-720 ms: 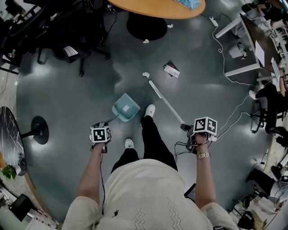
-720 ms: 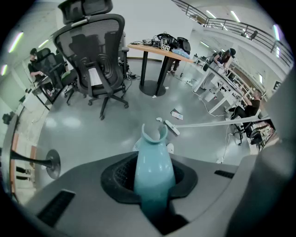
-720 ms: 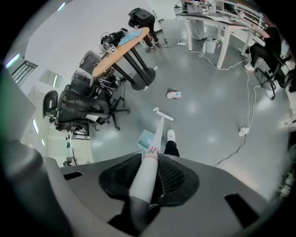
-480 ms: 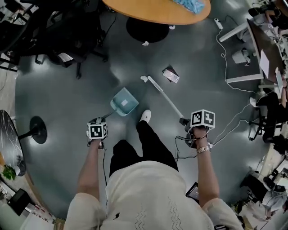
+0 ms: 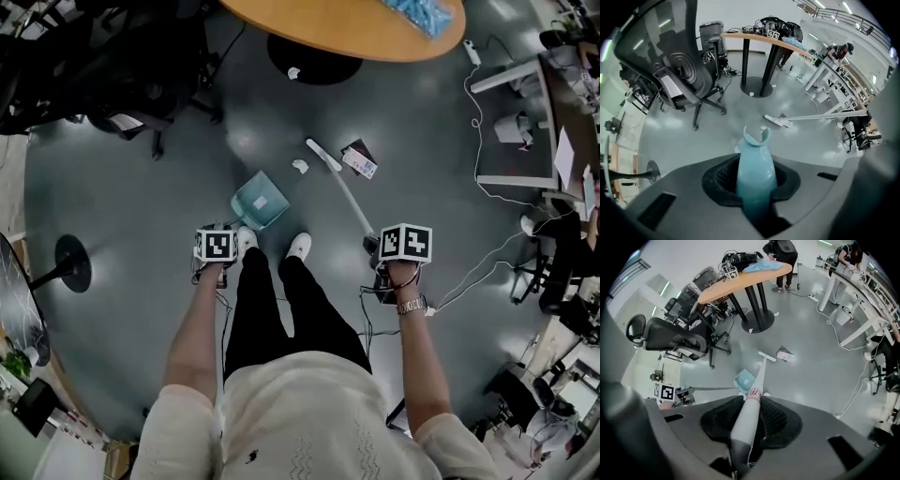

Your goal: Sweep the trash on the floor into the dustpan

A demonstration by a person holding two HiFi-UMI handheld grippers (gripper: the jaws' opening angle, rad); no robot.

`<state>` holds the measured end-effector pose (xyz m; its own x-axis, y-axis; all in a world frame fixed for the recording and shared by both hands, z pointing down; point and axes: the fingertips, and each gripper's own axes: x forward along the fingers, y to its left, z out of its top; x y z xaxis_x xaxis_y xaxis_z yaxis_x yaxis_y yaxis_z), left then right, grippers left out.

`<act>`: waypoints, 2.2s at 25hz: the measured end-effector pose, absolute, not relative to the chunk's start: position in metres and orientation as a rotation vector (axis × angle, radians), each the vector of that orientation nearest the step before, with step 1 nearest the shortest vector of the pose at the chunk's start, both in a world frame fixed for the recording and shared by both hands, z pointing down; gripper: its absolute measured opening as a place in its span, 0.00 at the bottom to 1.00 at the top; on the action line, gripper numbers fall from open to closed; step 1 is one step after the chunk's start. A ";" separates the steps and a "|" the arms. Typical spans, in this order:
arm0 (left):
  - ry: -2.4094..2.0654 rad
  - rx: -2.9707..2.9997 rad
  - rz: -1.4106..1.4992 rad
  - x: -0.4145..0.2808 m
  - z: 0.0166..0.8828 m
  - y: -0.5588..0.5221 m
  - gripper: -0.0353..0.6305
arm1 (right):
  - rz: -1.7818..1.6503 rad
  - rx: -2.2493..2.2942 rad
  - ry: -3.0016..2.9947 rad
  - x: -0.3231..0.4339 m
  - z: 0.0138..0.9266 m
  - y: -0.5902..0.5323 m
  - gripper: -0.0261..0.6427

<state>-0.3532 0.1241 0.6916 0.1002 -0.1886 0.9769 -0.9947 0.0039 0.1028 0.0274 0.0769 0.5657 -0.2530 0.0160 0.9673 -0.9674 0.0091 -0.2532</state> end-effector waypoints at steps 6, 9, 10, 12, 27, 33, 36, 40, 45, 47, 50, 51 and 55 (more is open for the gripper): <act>-1.261 1.345 1.031 -0.375 0.705 0.093 0.19 | 1.374 1.003 -1.402 -0.020 0.573 0.094 0.22; -1.234 1.341 1.008 -0.382 0.713 0.088 0.19 | 1.324 0.975 -1.378 -0.040 0.581 0.110 0.22; -1.233 1.339 1.001 -0.385 0.716 0.088 0.19 | 1.319 0.960 -1.369 -0.047 0.583 0.118 0.22; -1.237 1.334 0.990 -0.389 0.715 0.088 0.19 | 1.334 0.923 -1.351 -0.060 0.581 0.137 0.22; -1.189 1.355 0.963 -0.402 0.728 0.088 0.19 | 1.577 0.764 -1.313 -0.120 0.541 0.217 0.22; -1.127 1.469 1.041 -0.402 0.705 0.078 0.19 | 1.852 0.932 -1.298 -0.093 0.516 0.197 0.22; -1.097 1.536 1.076 -0.389 0.697 0.063 0.19 | 1.924 1.020 -1.310 -0.065 0.504 0.195 0.22; -1.068 1.610 1.105 -0.354 0.684 0.040 0.19 | 1.962 1.173 -1.319 -0.009 0.492 0.184 0.22; -1.058 1.656 1.119 -0.292 0.681 0.000 0.19 | 1.905 1.339 -1.292 0.095 0.495 0.143 0.22; -1.063 1.643 1.123 -0.263 0.682 -0.020 0.19 | 1.847 1.376 -1.270 0.144 0.500 0.122 0.22; -1.075 1.612 1.127 -0.227 0.688 -0.050 0.19 | 1.742 1.402 -1.231 0.212 0.514 0.088 0.22; -1.078 1.608 1.134 -0.214 0.692 -0.061 0.19 | 1.705 1.400 -1.221 0.233 0.521 0.075 0.22; -1.077 1.626 1.202 -0.161 0.701 -0.099 0.19 | 1.627 1.376 -1.193 0.312 0.548 0.030 0.22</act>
